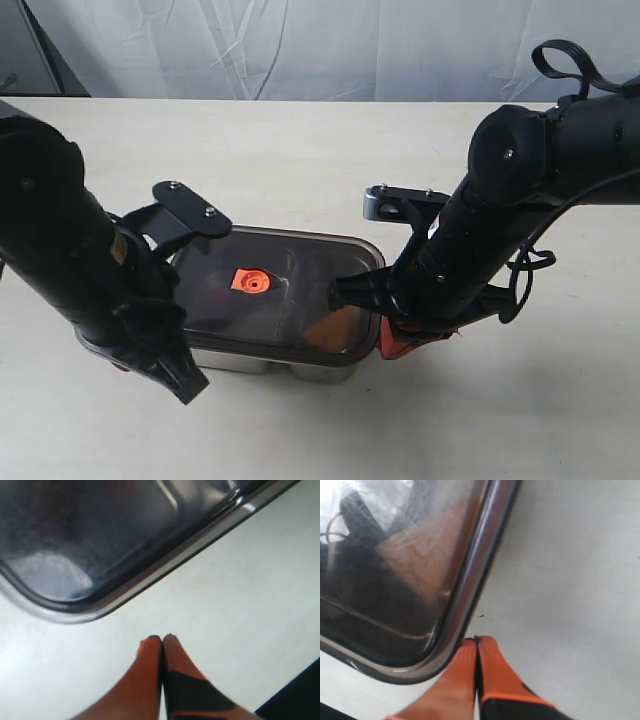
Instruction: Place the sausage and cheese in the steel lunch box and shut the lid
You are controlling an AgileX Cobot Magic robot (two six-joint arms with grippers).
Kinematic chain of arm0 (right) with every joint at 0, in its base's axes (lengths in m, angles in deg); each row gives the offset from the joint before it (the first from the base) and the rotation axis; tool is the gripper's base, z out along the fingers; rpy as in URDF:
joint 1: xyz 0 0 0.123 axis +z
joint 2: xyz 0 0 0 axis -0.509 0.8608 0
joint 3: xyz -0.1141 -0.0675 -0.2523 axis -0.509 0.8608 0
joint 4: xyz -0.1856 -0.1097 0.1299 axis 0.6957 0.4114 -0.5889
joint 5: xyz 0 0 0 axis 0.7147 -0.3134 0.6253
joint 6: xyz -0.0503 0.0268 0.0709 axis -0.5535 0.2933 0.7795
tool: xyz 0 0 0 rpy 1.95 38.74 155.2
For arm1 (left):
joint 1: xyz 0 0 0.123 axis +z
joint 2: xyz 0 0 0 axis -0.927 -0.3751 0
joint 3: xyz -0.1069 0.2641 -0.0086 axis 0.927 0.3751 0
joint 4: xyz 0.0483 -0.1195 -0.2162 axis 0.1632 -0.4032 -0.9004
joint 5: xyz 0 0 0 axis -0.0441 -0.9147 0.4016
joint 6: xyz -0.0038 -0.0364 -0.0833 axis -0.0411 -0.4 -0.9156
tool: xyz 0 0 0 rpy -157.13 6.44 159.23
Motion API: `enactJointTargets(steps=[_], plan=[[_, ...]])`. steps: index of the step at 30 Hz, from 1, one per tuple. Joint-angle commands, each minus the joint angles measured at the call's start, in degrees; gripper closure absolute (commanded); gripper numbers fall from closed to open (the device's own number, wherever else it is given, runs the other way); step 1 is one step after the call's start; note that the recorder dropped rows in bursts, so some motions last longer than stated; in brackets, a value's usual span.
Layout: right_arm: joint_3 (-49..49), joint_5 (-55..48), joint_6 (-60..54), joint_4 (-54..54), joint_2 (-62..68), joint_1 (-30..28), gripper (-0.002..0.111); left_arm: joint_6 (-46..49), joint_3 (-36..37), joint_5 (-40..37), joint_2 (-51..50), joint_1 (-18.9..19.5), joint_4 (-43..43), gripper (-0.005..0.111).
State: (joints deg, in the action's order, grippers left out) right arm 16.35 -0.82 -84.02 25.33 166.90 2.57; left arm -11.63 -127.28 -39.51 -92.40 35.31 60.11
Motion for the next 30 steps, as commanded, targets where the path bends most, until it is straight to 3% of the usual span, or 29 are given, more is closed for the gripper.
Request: enactJointTargets(steps=[1,6,17,23,30], plan=[[-0.3,0.4,-0.3,0.6,0.0,0.1,0.109,-10.8,-0.3,-2.4,3.4,0.2,11.9,0.107],[-0.3,1.5,-0.3,0.3,0.0,0.1,0.109,-21.0,-0.3,-3.2,5.9,1.0,24.1,0.107],[-0.3,0.9,-0.4,0.1,0.0,0.1,0.109,-21.8,-0.3,-3.1,6.3,10.5,25.0,0.107],[-0.3,-1.1,1.2,5.7,-0.1,0.1,0.109,-20.9,-0.3,-0.1,6.3,11.5,21.8,0.107],[-2.1,-2.6,16.9,25.0,-5.6,0.1,0.109,-8.9,-0.3,6.9,6.2,11.5,7.3,0.107]])
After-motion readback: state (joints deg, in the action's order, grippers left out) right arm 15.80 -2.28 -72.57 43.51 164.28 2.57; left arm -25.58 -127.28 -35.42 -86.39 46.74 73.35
